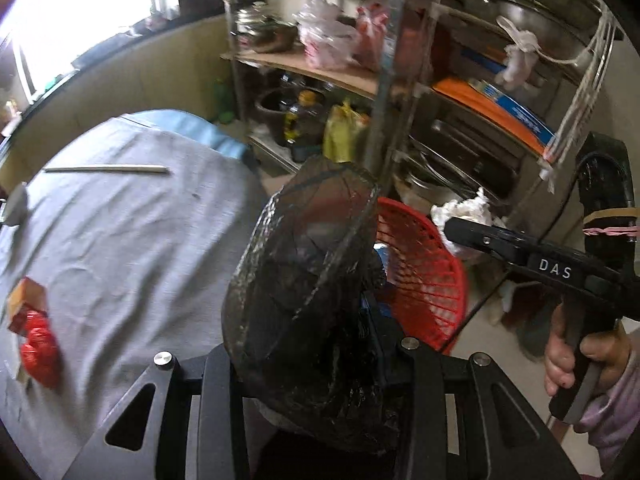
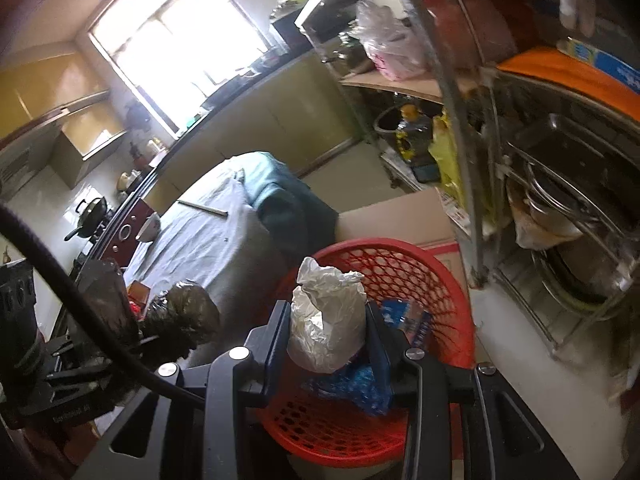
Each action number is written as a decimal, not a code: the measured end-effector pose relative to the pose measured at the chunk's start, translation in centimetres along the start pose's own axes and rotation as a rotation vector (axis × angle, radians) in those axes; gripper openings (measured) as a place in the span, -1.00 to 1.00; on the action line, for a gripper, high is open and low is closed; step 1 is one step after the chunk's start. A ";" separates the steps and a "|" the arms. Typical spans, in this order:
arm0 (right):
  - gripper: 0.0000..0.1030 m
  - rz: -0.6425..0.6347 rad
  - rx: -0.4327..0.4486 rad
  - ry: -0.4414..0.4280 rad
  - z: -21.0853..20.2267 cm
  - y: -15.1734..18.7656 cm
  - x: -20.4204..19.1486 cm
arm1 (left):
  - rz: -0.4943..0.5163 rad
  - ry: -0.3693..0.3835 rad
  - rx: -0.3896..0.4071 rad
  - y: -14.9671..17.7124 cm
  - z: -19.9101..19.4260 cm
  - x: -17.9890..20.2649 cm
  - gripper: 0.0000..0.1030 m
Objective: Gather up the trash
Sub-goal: 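Open the left tool over the basket while the right tool releases the tissue, then move both open tools back over the table, then grasp the clear plastic tray with the left tool while the right tool grasps the red bag, then carry the clear tray and red bag toward the red basket with both tools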
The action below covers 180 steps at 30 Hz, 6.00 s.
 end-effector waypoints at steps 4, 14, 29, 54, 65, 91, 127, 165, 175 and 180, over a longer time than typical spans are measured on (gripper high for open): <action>-0.23 0.009 -0.020 0.009 0.3 0.6 0.6 | 0.014 0.045 -0.045 0.1 1.5 1.0 -0.22; 0.22 0.102 -0.070 -0.013 1.3 1.0 1.8 | -0.014 0.108 -0.102 0.7 2.9 0.6 0.15; 0.22 0.047 -0.058 0.004 1.4 -0.7 -2.3 | -0.181 -0.137 0.110 8.3 -5.8 -9.2 0.24; 0.27 -0.358 0.139 0.034 -3.2 -6.5 -27.6 | -1.007 -0.558 0.291 36.1 -20.1 -34.5 0.31; 0.28 -0.560 0.096 -0.080 1.6 -4.8 -40.1 | -1.160 -0.650 0.291 43.0 -22.4 -37.3 0.35; 0.28 -0.569 -0.203 -0.381 15.4 -1.0 -40.4 | -0.988 -0.663 0.194 30.4 -21.5 -34.7 0.46; 0.30 -0.334 -0.446 -0.435 24.2 -2.4 -35.0 | -1.137 -0.232 -0.039 17.7 -4.6 -48.3 -0.25; -0.07 -0.410 -0.338 -0.238 16.7 2.4 -33.6 | -0.999 -0.391 0.183 23.1 -11.6 -40.7 0.82; -0.07 -0.364 -0.217 -0.170 10.8 1.1 -26.9 | -1.032 -0.392 -0.001 21.0 -5.1 -44.2 0.19; -0.07 -0.358 -0.215 -0.178 10.1 1.5 -26.4 | -1.025 -0.362 0.025 20.9 -6.0 -43.0 -0.08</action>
Point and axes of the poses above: each gripper's, at about its wrist camera, not at the fingertips, and z roughly the way its jaws point, x to its right, y to its underside, the point moved 4 cm from there along z, roughly the way its jaws point, and after that the axes turned 13 degrees about -x, right-handed, at the moved point
